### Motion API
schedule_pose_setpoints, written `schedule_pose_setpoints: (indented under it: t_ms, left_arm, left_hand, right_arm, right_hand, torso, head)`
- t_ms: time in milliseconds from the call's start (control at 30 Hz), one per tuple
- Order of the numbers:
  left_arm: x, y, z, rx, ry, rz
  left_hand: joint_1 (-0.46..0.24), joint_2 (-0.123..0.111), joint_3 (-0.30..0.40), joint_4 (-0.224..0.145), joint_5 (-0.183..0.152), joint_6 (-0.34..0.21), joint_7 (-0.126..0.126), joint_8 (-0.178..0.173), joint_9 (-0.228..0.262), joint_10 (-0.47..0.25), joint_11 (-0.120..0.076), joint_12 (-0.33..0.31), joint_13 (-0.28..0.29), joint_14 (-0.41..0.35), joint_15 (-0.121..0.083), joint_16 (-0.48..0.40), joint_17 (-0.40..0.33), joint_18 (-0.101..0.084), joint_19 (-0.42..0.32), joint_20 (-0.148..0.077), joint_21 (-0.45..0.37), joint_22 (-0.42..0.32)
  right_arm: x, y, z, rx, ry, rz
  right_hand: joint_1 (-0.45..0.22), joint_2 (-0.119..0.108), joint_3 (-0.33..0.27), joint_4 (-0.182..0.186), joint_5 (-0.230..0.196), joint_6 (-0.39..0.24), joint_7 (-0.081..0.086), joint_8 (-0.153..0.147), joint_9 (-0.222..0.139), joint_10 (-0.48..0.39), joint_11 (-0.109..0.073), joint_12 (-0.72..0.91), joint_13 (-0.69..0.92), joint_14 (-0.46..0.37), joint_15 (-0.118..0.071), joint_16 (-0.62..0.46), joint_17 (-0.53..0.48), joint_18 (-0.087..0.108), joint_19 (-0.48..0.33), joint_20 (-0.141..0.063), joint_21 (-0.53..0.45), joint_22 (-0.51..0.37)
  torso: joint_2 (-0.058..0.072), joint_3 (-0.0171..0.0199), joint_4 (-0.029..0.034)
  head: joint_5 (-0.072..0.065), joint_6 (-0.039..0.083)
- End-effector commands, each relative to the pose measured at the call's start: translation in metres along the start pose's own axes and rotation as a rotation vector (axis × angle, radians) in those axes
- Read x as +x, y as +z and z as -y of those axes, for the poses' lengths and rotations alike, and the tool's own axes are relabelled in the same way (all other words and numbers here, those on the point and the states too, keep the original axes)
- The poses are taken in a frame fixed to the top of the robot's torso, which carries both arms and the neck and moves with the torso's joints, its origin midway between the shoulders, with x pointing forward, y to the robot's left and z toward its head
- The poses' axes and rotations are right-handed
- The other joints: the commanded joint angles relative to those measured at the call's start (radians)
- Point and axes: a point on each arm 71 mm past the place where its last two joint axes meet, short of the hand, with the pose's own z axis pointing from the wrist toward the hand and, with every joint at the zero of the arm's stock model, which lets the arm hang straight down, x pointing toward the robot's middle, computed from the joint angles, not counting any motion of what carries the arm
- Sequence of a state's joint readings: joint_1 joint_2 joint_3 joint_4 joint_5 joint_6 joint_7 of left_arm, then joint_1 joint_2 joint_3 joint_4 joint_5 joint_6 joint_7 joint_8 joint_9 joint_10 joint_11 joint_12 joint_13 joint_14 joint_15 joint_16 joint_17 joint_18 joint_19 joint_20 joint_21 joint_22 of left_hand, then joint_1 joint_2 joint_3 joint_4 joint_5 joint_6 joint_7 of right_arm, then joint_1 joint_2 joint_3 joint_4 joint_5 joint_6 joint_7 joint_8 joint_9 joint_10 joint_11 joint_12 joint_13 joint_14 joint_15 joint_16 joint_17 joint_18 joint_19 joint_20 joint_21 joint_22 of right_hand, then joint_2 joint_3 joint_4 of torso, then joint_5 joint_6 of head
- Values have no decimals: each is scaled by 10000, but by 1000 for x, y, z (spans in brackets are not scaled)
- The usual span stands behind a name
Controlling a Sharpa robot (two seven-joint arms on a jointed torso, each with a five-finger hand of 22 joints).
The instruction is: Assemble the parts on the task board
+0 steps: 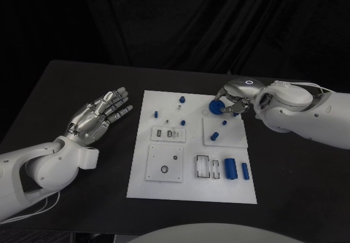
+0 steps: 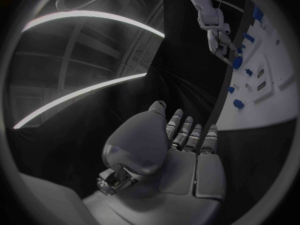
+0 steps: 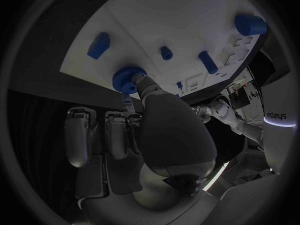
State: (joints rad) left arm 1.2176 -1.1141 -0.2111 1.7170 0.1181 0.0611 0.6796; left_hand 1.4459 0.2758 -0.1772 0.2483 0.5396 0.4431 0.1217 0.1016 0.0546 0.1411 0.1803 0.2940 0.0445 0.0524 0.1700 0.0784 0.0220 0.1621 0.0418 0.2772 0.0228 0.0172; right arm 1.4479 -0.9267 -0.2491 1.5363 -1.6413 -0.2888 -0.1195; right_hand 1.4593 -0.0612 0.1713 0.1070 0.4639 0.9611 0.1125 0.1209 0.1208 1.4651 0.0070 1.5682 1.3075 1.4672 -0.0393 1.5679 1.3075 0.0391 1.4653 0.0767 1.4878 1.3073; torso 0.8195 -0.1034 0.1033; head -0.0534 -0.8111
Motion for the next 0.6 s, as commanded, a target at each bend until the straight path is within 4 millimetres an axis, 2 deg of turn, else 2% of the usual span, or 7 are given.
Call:
schedule_pose_setpoints:
  t_ms: [33,167,267,600]
  left_arm:
    - [3,1,4,510,-81,-157]
    - [3,2,3,508,-92,-180]
    - [4,3,3,502,-106,-208]
    - [4,4,1,465,-124,-242]
  left_hand:
    - [107,30,53,-21,69,69,31,12,12,6,89,59,9,-22,64,35,17,170,0,80,63,11]
    - [107,30,53,-21,69,69,31,12,12,6,89,59,9,-22,64,35,17,170,0,80,63,11]
    - [109,34,62,-24,72,79,35,16,13,14,96,68,10,-13,73,48,20,168,6,85,67,13]
    - [112,42,76,-27,74,83,41,18,14,28,110,89,12,1,91,67,24,165,16,93,74,16]
  right_arm:
    - [-16,0,-11,-435,-26,677]
    - [-28,3,-25,-881,-32,990]
    - [-33,9,-40,-1297,-56,1012]
    - [-29,32,-72,-2133,-209,471]
  right_hand:
    - [-150,69,-19,26,20,169,-312,1756,2797,1057,-45,26,2633,1036,-49,29,2633,-132,260,-70,62,2191]
    - [-211,50,-37,57,-23,142,-316,1803,2856,1057,-43,26,2633,1036,-47,29,2633,-136,275,-69,72,2200]
    - [-242,47,-44,75,-57,135,-321,1830,2887,1057,-45,26,2633,1036,-48,29,2633,-143,298,-69,92,2214]
    - [-314,55,-48,123,-210,89,-325,1889,2967,1057,-47,26,2633,1036,-51,29,2633,-146,313,-70,99,2224]
  torso:
    - [-19,-8,-37]
    - [-22,-13,-52]
    - [-18,-20,-14]
    - [-10,-25,24]
  head:
    - [43,-16]
    - [60,-3]
    - [50,1]
    - [106,-86]
